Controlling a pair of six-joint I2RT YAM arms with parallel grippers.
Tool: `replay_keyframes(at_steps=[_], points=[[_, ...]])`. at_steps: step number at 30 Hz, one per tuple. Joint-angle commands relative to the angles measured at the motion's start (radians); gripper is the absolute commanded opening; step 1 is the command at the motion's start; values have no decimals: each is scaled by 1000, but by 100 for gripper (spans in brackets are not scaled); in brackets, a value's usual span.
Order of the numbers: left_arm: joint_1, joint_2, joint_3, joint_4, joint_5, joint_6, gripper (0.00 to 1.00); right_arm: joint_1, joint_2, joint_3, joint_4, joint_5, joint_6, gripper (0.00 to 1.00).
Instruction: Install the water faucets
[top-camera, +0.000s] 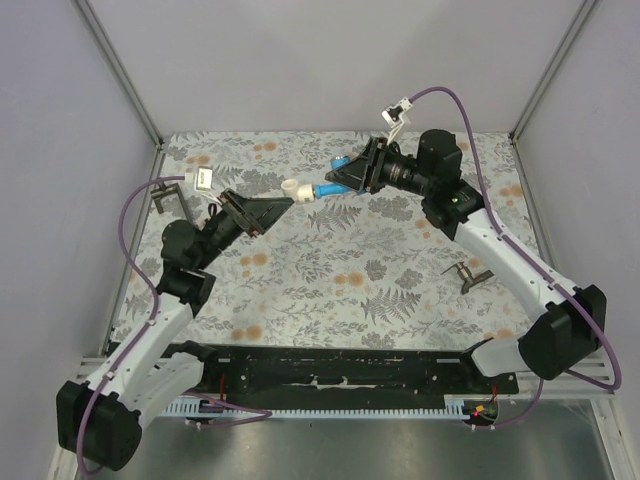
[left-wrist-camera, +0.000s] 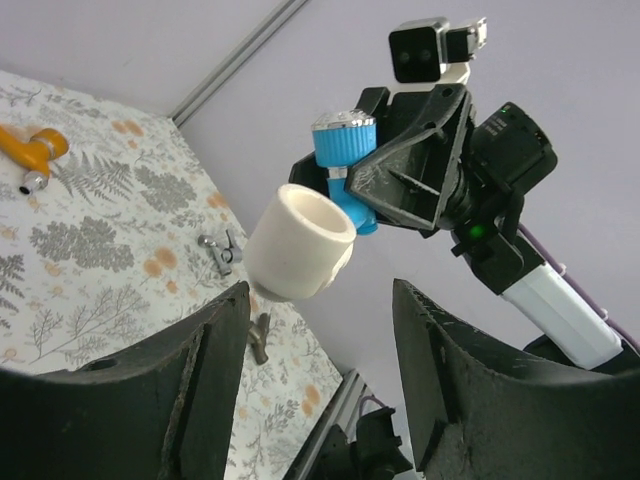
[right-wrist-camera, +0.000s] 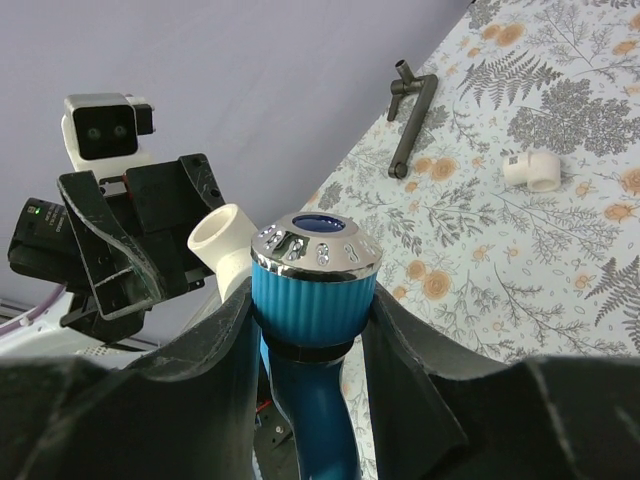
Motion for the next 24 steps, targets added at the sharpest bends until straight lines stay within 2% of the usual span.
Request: replay_keyframes(at_steps=[1,15,24], points=[[-2,35,-4,188,16,-36,65,-2,8,40,77,-11,53,0],[-3,149,25,280,67,62,63,4,35,63,72,-105,104,0],[-20,175,31,333,136,82,46,4,61,69,74,-154,139,0]])
